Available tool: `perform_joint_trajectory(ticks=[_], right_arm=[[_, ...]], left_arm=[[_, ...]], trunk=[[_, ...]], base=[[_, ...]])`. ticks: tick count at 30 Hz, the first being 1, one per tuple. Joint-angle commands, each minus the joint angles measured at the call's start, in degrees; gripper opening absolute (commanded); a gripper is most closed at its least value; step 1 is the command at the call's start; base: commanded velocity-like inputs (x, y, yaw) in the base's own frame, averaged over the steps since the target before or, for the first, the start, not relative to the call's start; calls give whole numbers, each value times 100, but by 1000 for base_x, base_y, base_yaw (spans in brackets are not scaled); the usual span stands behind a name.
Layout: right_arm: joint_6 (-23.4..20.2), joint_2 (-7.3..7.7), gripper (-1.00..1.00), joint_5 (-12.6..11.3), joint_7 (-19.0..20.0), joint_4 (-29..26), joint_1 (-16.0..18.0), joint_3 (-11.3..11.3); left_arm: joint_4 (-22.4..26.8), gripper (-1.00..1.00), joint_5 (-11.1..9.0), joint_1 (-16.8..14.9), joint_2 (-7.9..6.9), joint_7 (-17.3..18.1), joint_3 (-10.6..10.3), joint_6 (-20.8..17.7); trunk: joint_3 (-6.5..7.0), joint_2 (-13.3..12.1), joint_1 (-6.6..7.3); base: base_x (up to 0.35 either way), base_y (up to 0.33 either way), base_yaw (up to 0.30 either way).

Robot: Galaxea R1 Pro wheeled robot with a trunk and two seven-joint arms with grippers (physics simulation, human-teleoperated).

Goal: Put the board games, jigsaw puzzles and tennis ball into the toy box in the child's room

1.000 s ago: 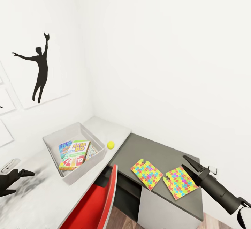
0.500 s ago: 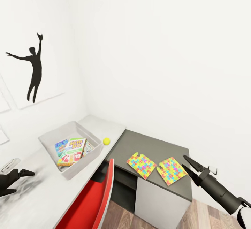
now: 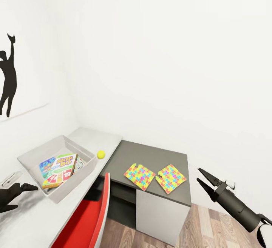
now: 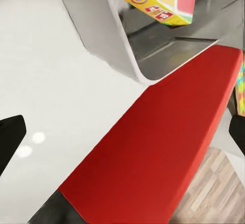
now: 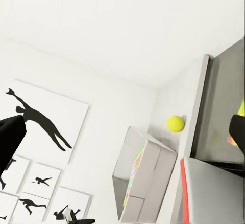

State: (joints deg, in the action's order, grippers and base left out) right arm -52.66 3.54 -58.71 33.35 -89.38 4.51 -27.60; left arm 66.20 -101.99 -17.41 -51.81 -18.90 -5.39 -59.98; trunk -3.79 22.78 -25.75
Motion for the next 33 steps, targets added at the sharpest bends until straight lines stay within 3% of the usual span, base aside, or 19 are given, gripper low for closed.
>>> perform_joint_trajectory(ticks=[1,11,33], right_arm=[[-34,-1,100,8,20,-1,6,-10],[-28,-2,100,12,6,-1,6,-16],[265,-2,100,-17,-41,167,6,10]], left_arm=[[1,100,-62,-10,-5,-52,-15,-2],[7,100,-64,-10,-5,-52,-15,-2],[16,100,-67,-8,-1,-52,-17,-2]], trunk=[[-13,14,-3],[-13,14,-3],[-13,14,-3]], base=[[-60,0,-279],[-18,0,-243],[-5,0,-11]])
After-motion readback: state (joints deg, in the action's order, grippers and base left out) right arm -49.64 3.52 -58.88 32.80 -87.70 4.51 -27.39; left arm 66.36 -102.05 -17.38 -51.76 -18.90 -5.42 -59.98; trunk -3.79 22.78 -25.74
